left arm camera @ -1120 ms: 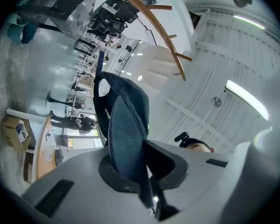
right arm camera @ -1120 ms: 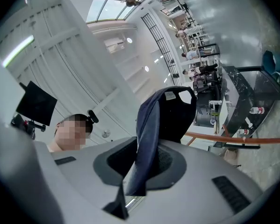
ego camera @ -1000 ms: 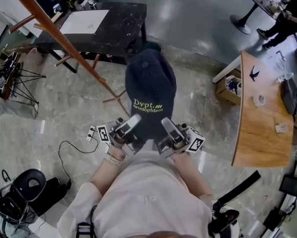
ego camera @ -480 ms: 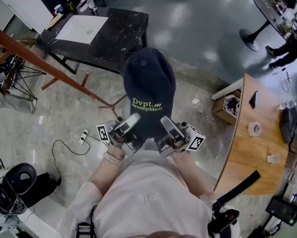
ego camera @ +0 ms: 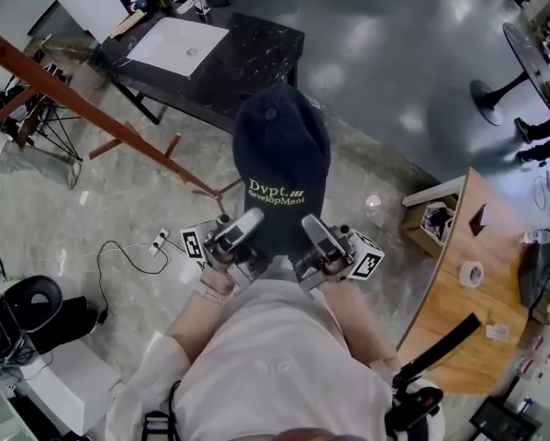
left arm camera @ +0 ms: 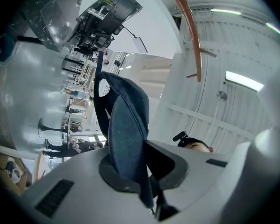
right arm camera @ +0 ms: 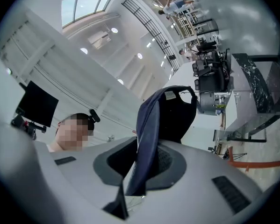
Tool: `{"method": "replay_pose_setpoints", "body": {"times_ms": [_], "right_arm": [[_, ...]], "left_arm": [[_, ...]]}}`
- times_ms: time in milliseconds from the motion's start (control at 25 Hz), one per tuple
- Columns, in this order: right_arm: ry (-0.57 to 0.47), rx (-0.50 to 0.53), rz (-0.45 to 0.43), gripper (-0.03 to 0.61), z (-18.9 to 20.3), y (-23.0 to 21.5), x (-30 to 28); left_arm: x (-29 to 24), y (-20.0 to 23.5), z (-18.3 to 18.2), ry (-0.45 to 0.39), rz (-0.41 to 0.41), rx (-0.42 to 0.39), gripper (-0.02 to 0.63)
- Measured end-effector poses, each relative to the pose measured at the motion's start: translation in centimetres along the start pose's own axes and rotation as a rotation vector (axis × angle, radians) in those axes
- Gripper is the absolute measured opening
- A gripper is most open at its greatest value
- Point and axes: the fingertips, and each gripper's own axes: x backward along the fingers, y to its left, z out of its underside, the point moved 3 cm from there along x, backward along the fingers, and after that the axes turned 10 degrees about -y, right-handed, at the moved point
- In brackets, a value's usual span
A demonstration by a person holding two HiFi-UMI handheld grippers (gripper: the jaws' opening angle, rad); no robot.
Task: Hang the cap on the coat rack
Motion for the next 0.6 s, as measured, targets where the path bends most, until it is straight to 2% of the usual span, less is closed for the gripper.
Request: {"method": "replay_pose_setpoints", "body": {"times_ms": [360, 600], "right_arm": [[0.032, -0.018, -0.023, 0.06, 3.2, -1.5, -2.9], [0.086, -0.007, -0.081, 0.06, 5.3, -1.3, -6.4]], "left_arm": [[1.2, -3.1, -3.1, -0.007, 0.018, -0.037, 0.033], [0.9, -6.5, -5.1, 0.008, 0.072, -0.102, 0.034]]}}
